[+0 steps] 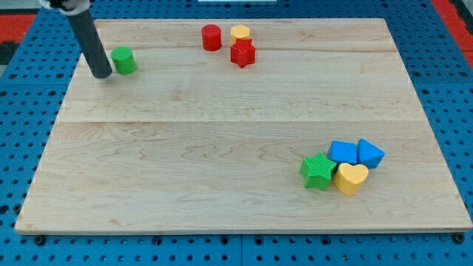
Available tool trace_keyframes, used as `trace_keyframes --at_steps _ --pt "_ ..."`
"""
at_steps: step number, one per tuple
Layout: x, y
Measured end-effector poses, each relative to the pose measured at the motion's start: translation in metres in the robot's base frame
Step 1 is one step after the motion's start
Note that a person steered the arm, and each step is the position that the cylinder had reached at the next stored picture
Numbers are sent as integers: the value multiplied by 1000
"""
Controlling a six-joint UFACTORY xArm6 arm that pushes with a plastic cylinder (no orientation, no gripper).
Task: Form a group of red blocks green circle and hexagon
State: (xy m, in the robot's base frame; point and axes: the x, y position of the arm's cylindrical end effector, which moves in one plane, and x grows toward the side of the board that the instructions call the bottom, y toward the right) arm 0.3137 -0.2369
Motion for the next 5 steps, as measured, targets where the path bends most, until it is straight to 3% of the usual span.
trace_keyframes --at_steps 1,2,3,4,5 --pt "-11 49" --pt "0 143" --pt "41 135" --pt "36 178" --pt "-10 179"
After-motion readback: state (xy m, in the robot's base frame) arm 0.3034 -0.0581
